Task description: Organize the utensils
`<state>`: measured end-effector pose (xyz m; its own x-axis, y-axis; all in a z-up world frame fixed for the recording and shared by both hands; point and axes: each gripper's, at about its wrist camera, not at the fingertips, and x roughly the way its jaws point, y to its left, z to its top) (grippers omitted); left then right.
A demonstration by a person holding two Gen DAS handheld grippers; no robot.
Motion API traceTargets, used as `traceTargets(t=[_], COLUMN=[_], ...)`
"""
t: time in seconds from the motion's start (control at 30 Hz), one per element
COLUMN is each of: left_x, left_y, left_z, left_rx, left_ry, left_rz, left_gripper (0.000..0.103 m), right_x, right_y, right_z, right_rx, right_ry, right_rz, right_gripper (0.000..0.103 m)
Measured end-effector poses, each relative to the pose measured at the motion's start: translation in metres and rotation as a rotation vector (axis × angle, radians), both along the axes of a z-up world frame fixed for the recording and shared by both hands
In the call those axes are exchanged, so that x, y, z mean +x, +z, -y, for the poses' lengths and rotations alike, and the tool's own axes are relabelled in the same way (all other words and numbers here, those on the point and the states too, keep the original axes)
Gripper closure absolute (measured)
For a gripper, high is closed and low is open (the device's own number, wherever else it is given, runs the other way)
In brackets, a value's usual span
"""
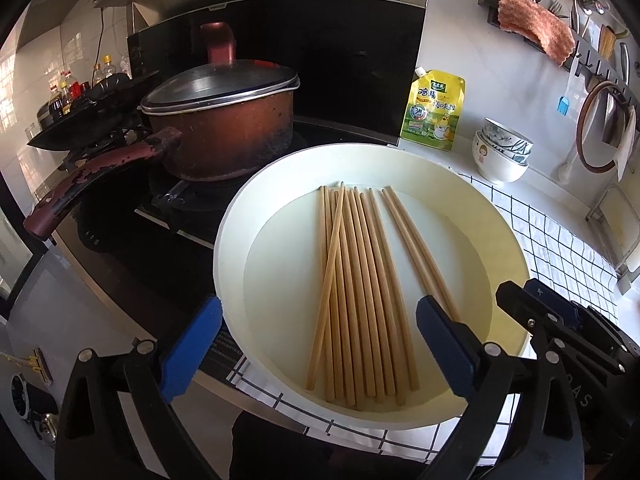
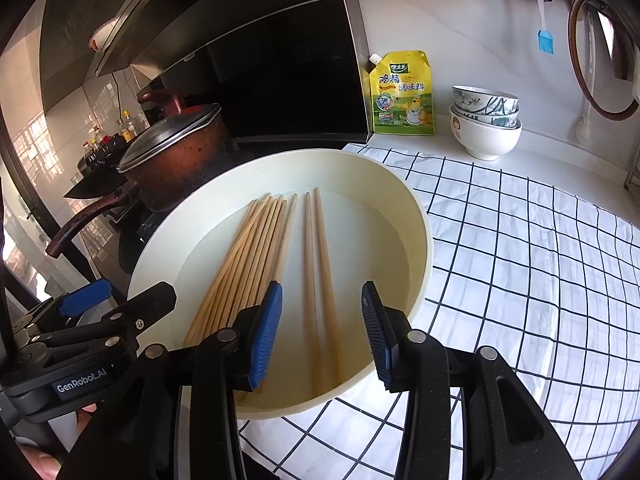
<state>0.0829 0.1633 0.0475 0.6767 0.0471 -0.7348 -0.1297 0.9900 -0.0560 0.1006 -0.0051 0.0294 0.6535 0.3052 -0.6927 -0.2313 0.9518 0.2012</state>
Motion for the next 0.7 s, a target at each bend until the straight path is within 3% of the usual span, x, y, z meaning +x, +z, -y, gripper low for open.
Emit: traceTargets(t=[0.7], left_x=[-0.0024], left_y=[0.0036], left_z=[0.0033], left_rx=[0.017], left_ry=[0.007], left_rz=[0.007], left_gripper=[0.006], right_x=[-0.0041], right_y=[0.0035], right_z=[0.0049], right_rx=[0.000], right_ry=[-0.018], right_rz=[0.010], right_gripper=[0.054])
